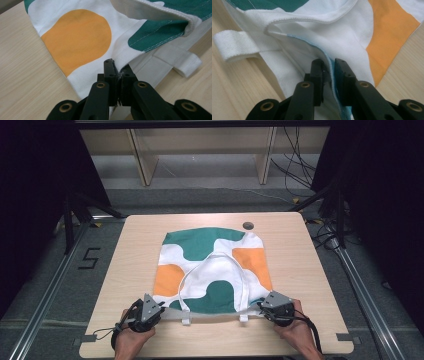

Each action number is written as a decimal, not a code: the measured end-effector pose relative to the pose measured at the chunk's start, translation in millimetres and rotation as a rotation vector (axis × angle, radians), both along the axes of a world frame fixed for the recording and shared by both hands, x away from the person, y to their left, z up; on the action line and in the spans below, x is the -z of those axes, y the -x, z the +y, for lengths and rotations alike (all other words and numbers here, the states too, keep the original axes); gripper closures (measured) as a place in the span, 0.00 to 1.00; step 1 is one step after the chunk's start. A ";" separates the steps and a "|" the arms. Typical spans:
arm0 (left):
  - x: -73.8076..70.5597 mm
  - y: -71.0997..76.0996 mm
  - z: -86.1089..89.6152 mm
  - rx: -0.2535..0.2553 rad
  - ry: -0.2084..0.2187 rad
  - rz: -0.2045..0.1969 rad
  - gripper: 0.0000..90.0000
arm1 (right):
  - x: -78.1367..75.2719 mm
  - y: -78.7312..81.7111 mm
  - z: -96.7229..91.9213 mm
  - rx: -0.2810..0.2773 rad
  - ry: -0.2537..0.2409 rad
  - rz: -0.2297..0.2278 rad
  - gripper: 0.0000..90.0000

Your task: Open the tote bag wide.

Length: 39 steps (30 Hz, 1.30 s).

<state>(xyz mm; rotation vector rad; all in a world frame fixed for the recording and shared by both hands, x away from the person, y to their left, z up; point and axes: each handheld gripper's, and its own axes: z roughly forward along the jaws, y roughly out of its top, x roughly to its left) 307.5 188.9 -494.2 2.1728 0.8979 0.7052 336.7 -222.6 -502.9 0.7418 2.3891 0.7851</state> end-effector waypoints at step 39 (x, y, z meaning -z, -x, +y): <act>-101.6 12.2 4.4 -0.007 0.262 -0.309 0.97 | -107.0 17.9 -22.1 0.010 -0.325 -0.267 0.98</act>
